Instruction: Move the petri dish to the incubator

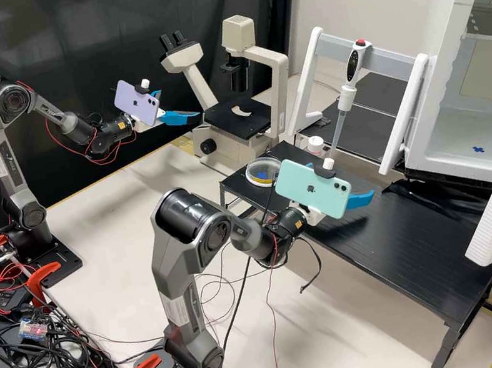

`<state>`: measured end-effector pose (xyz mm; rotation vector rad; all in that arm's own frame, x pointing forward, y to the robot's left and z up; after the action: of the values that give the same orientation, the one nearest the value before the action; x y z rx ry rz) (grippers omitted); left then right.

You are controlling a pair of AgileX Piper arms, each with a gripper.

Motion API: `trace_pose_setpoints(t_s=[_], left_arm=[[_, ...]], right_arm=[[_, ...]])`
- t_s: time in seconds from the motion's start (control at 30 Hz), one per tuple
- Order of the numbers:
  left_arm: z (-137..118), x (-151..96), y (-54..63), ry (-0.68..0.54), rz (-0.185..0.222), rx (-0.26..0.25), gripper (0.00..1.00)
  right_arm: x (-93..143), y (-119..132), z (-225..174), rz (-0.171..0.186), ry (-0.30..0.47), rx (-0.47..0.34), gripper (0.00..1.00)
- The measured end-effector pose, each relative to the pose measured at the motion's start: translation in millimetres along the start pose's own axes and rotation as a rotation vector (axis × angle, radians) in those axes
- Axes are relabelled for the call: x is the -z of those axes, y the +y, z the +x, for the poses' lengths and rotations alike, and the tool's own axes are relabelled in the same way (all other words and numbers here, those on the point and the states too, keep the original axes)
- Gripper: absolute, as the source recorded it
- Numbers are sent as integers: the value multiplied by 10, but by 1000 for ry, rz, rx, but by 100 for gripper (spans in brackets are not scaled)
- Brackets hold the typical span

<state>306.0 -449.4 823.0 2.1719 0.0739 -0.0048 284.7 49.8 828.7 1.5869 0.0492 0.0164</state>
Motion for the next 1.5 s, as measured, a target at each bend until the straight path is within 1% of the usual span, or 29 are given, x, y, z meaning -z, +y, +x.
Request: trace_pose_setpoints(t_s=[0.03, 0.1, 0.13, 0.2, 0.23, 0.3, 0.43, 0.5, 0.6, 0.73, 0.83, 0.9, 1.1, 1.27, 1.3, 1.37, 1.4, 1.5], left_arm=[[0, 0, 0, 0, 0, 0, 100], [0, 0, 0, 0, 0, 0, 100], [0, 0, 0, 0, 0, 0, 100], [0, 0, 0, 0, 0, 0, 100], [0, 0, 0, 0, 0, 0, 100], [0, 0, 0, 0, 0, 0, 100], [0, 0, 0, 0, 0, 0, 100], [0, 0, 0, 0, 0, 0, 100], [0, 0, 0, 0, 0, 0, 100], [0, 0, 0, 0, 0, 0, 100], [0, 0, 0, 0, 0, 0, 100], [0, 0, 0, 0, 0, 0, 100], [0, 0, 0, 0, 0, 0, 100], [0, 0, 0, 0, 0, 0, 100], [0, 0, 0, 0, 0, 0, 100], [0, 0, 0, 0, 0, 0, 100], [0, 0, 0, 0, 0, 0, 100], [0, 0, 0, 0, 0, 0, 100]], right_arm=[[46, -1, -29, 4, 26, 2, 100], [112, -10, -81, -1, 62, 0, 100], [136, -23, -103, 0, 72, 5, 100], [247, -90, -192, -4, 122, 24, 100], [268, -97, -214, -3, 133, 23, 100], [355, -146, -279, -14, 176, 37, 100], [453, -256, -364, -38, 222, 59, 100], [505, -322, -393, -64, 250, 80, 100], [559, -397, -414, -74, 277, 106, 100], [572, -533, -401, -76, 289, 154, 100], [531, -656, -373, -88, 278, 206, 100], [501, -727, -344, -85, 270, 240, 100], [428, -845, -302, -91, 248, 295, 100], [408, -888, -296, -72, 244, 321, 100], [410, -888, -292, -66, 247, 325, 0], [408, -886, -278, -63, 250, 328, 0], [410, -889, -267, -68, 255, 331, 0], [413, -877, -252, -57, 261, 338, 0]])
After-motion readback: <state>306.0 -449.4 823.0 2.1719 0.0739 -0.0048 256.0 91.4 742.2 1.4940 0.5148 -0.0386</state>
